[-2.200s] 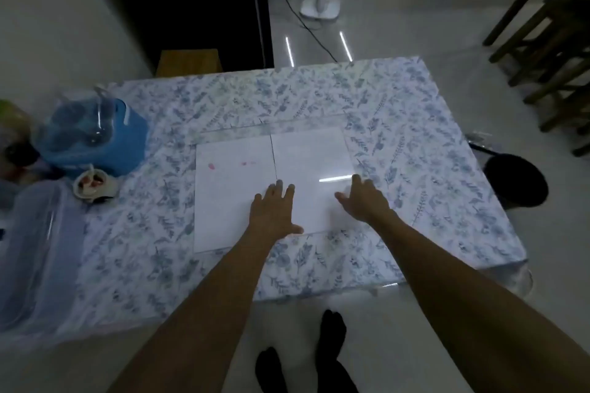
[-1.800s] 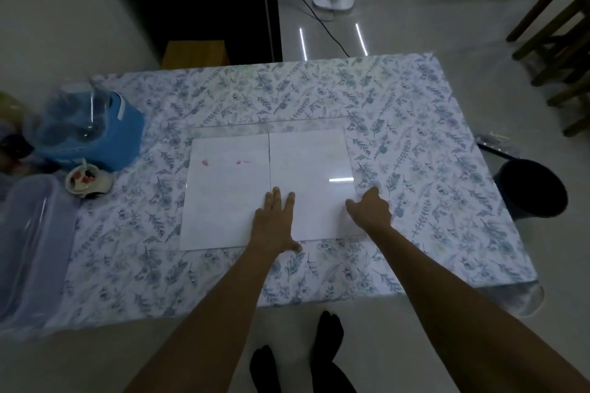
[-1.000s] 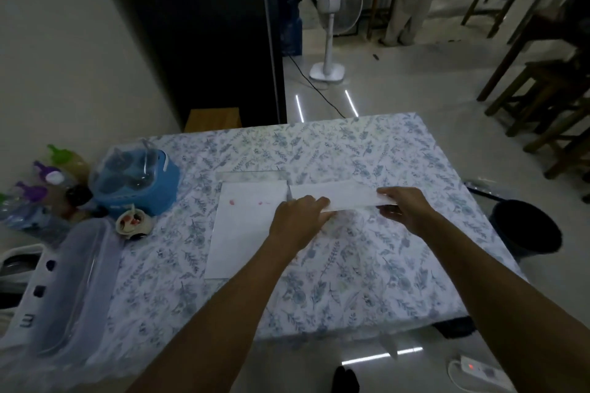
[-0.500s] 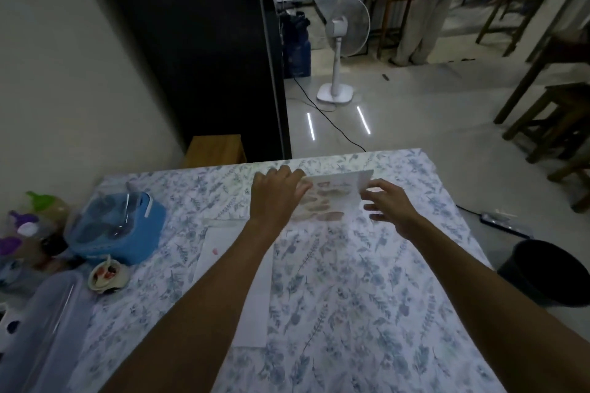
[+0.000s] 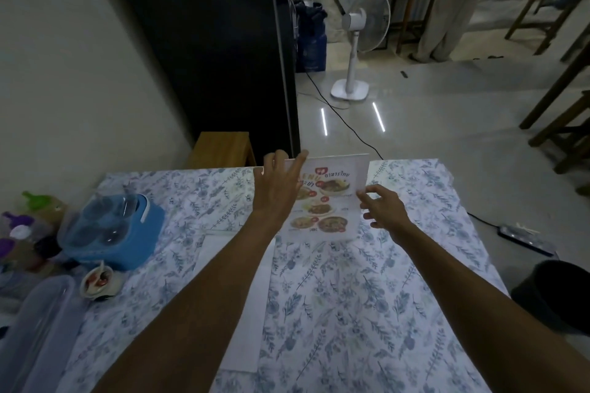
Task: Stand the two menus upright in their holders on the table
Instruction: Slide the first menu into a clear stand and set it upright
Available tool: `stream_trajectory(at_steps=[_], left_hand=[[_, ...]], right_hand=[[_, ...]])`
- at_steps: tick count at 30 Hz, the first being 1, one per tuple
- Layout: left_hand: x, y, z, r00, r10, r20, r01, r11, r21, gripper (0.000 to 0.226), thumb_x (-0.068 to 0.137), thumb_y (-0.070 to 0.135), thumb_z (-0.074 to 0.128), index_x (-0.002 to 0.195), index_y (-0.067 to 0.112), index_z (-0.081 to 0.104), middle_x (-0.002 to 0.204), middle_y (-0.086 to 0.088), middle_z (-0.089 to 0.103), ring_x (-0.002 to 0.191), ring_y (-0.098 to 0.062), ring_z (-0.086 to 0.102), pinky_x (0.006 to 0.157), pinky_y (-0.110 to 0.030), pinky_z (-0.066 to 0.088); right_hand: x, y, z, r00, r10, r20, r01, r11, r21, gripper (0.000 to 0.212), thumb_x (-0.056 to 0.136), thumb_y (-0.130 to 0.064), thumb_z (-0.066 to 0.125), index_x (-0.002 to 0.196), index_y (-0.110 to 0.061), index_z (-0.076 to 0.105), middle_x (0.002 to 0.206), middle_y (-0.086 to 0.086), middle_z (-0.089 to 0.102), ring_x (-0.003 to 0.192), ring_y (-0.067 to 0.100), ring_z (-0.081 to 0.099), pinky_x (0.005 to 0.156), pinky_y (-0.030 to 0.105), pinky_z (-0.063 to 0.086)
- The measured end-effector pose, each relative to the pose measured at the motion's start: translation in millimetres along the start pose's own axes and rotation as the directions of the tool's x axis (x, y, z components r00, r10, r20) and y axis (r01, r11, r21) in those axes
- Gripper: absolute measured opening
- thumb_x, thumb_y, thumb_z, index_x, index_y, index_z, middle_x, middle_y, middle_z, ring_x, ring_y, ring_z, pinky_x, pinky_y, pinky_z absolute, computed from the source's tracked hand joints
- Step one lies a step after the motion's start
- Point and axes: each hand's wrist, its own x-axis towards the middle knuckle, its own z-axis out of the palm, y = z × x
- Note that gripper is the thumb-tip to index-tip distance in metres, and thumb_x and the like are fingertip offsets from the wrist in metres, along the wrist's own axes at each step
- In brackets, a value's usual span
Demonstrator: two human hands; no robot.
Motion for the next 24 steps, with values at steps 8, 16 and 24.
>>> stream_trajectory(at_steps=[8,16,24], left_hand=[[10,-2,6,0.999,0.046,0.014,-0.047,0.999,0.016,0.085,0.078,0.045,0.074,0.148,0.033,0.026,0.138,-0.01,0.048,0.135,-0.033,0.038,0.109,-0.06,0.029],[12,-29,-3,0.986,0.157,0.062,-0.15,0.983,-0.105,0.074,0.089,0.046,0.061,0.151,0.029,0.025,0.156,-0.014,0.031,0.146,-0.035,0.022,0.116,-0.053,0.025],[-25,-84,-20,0.977,0.19,0.097,-0.174,0.973,-0.154,0.072,0.087,0.038,0.064,0.15,0.028,0.028,0.158,-0.016,0.027,0.146,-0.035,0.022,0.114,-0.053,0.029]], right_hand=[[14,8,1,0.999,0.024,0.028,-0.022,0.997,-0.071,0.03,0.093,-0.04,0.062,0.116,-0.02,0.063,0.093,0.008,0.075,0.073,0.021,0.07,0.062,0.032,0.057],[-10,7,14,0.989,0.144,-0.011,-0.145,0.988,-0.057,0.047,0.093,-0.03,0.065,0.134,-0.015,0.047,0.1,0.012,0.074,0.081,0.026,0.069,0.069,0.037,0.057],[-67,-12,75,0.977,0.187,-0.098,-0.195,0.978,-0.079,0.034,0.091,-0.03,0.066,0.12,-0.017,0.054,0.093,0.009,0.075,0.072,0.022,0.068,0.068,0.036,0.057]])
